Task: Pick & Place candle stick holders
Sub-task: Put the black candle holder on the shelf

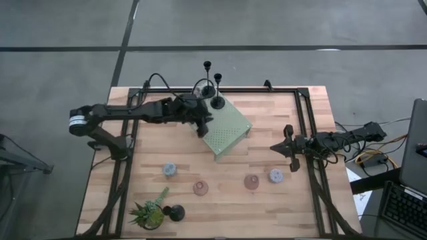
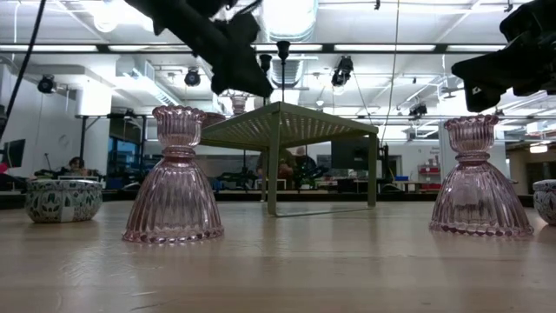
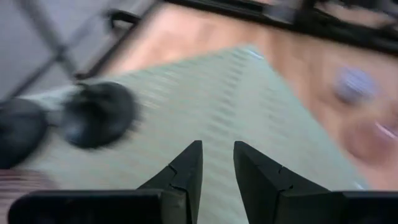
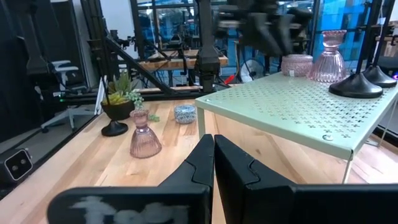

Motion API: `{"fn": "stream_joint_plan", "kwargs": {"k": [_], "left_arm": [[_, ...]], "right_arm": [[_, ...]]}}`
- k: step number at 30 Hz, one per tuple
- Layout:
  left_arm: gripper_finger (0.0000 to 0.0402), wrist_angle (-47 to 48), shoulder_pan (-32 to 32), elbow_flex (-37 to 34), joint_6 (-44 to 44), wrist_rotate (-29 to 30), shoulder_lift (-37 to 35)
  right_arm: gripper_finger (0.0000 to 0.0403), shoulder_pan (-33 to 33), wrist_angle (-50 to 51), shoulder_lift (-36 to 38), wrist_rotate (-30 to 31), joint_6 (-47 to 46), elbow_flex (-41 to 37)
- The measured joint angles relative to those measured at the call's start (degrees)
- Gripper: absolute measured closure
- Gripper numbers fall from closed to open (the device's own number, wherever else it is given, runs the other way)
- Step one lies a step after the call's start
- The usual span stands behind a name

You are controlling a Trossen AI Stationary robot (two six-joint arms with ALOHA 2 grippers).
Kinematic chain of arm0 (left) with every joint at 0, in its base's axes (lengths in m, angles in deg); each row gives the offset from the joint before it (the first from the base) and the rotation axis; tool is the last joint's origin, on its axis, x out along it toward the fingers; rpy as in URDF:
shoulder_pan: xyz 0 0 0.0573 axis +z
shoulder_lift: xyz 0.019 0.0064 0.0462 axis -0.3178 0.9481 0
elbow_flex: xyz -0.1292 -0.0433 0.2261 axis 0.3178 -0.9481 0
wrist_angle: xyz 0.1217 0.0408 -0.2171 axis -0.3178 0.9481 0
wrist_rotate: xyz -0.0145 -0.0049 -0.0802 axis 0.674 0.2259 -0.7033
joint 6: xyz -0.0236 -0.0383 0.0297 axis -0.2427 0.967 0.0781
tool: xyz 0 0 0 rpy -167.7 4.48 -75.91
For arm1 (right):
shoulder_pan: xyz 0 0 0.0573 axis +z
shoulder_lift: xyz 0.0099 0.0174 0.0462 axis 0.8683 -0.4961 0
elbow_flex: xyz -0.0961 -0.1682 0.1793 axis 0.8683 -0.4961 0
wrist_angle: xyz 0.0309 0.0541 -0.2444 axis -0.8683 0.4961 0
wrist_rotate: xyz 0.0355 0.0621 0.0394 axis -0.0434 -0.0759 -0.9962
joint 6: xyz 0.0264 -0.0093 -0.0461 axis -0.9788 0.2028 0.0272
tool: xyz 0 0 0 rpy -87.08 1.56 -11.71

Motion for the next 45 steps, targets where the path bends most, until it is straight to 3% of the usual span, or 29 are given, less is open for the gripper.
{"fn": "stream_joint_plan", "kwargs": {"k": [8, 14, 17, 23, 27, 31, 36, 40, 45], "left_arm": [[0.0306, 16.7, -4.2, -0.1, -4.2, -12.1, -10.3], [0.0302, 23.3, -12.7, -1.3, -0.8, -13.8, -19.3], [0.0285, 23.0, -19.4, -3.3, 5.1, -11.5, -23.1], [0.0215, 19.8, -35.3, -8.8, 15.3, 1.3, -27.1], [0.0178, 19.7, -44.6, -12.4, 19.6, 2.2, -28.1], [0.0169, 16.5, -52.3, -16.5, 26.0, 4.7, -28.7], [0.017, 9.3, -57.7, -22.1, 32.5, 8.0, -28.7], [0.017, -3.0, -59.3, -26.7, 32.8, 8.3, -27.4], [0.0172, -8.4, -59.9, -30.2, 33.9, 8.4, -24.5]], "right_arm": [[0.0394, 0.0, 0.0, 0.0, 0.0, 0.0, 0.0], [0.0394, 0.0, 0.0, 0.0, 0.0, 0.0, 0.0], [0.0394, 0.0, 0.0, 0.0, 0.0, -0.3, 0.0], [0.0394, 0.0, 0.0, 0.0, 0.0, -0.1, 0.0], [0.0394, 0.0, 0.0, 0.0, 0.0, 0.0, 0.0], [0.0394, 0.0, 0.0, 0.0, 0.0, -0.3, 0.0], [0.0394, 0.0, 0.0, 0.0, 0.0, 0.0, 0.0], [0.0394, 0.0, 0.0, 0.0, 0.0, -0.2, 0.0], [0.0394, 0.0, 0.0, 0.0, 0.0, -0.3, 0.0]]}}
